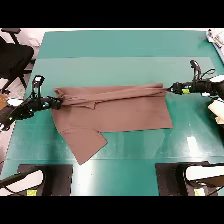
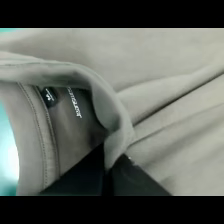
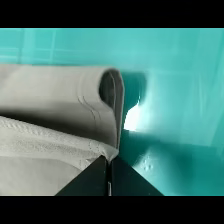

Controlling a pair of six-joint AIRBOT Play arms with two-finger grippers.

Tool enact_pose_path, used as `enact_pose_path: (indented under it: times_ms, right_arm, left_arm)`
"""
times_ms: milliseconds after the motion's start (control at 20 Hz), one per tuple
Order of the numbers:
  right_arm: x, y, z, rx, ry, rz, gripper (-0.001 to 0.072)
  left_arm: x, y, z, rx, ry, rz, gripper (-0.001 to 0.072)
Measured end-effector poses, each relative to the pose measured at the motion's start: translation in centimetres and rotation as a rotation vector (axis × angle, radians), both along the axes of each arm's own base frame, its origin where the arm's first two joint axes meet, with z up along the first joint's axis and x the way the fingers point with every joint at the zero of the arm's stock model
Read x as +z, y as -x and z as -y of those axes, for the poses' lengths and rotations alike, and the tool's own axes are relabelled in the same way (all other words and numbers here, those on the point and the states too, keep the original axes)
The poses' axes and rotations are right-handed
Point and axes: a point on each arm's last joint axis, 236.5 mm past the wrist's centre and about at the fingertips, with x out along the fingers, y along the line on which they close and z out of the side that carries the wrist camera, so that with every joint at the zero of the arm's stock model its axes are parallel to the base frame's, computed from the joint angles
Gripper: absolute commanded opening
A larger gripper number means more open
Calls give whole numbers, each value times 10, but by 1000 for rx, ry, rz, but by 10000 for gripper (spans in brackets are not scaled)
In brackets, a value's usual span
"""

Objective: Fold the shirts.

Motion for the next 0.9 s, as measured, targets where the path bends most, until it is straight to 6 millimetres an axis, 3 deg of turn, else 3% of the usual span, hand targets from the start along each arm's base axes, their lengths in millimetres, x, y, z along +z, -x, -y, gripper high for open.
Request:
enact_pose_path:
  times_ms: [300,500,550,600,650,700,900]
  right_arm:
    - [-29,25,-7,-29,-37,-92,16]
    - [-29,29,-9,-32,-44,-99,19]
    - [-26,30,-10,-30,-44,-94,63]
    - [-21,29,-10,-29,-42,-84,285]
    - [-15,29,-9,-28,-37,-68,469]
    - [-7,28,-7,-29,-30,-49,502]
    - [28,29,7,-47,-11,24,509]
  left_arm:
    - [-3,5,8,-24,28,-22,27]
    - [-2,10,14,-49,42,-36,28]
    - [-1,10,15,-56,42,-37,29]
    - [1,12,16,-62,44,-43,155]
    - [5,13,16,-65,43,-49,523]
    - [9,14,16,-65,41,-56,645]
    - [37,27,3,-7,82,-88,648]
